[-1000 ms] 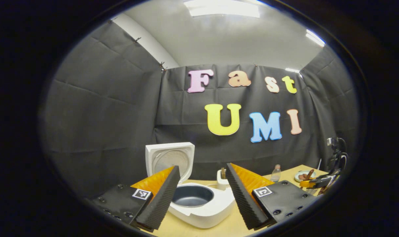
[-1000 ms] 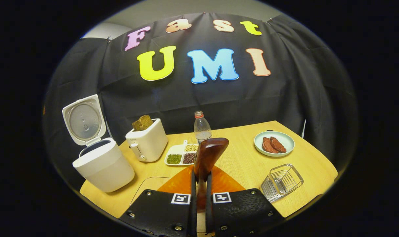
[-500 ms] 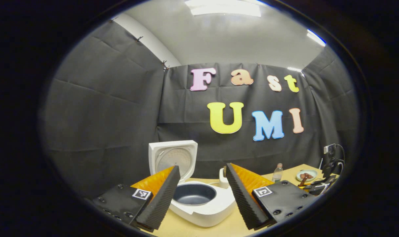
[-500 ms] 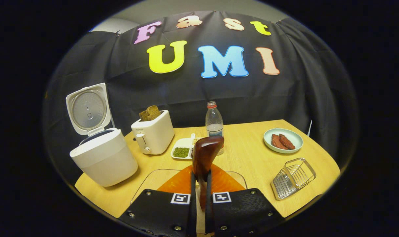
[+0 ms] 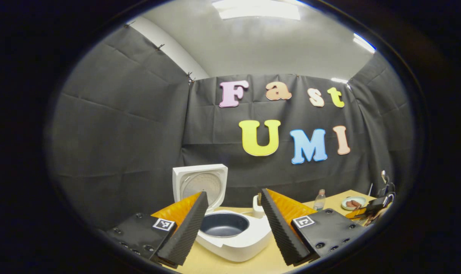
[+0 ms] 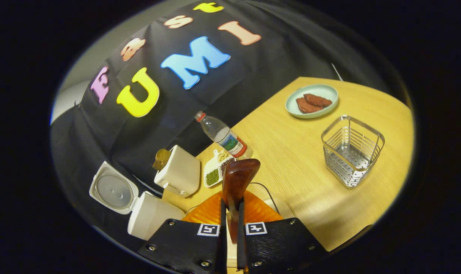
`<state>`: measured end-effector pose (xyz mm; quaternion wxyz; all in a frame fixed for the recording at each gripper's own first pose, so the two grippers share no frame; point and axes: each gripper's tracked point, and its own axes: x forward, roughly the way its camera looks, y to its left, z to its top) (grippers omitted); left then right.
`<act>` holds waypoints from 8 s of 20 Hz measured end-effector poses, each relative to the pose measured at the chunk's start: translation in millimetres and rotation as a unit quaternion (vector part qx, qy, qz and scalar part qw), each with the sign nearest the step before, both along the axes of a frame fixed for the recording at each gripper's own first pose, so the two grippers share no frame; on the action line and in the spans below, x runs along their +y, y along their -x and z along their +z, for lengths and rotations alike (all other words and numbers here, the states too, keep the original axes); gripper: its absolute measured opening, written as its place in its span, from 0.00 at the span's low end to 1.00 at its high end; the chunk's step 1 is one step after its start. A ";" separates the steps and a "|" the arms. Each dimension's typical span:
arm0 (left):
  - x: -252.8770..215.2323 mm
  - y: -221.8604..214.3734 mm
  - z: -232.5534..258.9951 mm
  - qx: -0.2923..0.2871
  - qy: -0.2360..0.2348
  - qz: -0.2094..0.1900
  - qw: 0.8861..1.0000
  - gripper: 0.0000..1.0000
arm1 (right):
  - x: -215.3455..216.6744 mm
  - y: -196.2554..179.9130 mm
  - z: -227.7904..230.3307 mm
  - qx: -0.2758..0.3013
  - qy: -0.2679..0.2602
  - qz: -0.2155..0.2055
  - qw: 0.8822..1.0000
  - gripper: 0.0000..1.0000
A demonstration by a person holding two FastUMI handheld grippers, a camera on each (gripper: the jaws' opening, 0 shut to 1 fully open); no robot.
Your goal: Close the left gripper, press the button to open the rice cooker; take a wooden spoon from the chopstick holder with the right hand, scoop a spoonful of rice and pour it into the rice cooker, then put the wooden spoon back into the chopstick holder.
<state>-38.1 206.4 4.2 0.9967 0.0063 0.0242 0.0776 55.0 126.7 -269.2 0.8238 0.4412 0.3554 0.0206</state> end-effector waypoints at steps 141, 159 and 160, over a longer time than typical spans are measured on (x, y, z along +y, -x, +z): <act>-179.1 -6.7 37.7 -0.024 -0.017 -0.009 1.000 0.95 | -219.0 -31.6 33.3 -0.083 0.189 0.010 0.978 0.10; -177.2 -12.3 32.8 -0.005 -0.043 0.004 0.999 0.95 | -254.2 -21.8 35.6 -0.112 0.317 0.009 0.942 0.98; -174.6 -14.5 34.3 -0.007 -0.041 0.004 0.999 0.95 | -255.5 -21.8 47.9 -0.123 0.331 0.008 0.936 0.98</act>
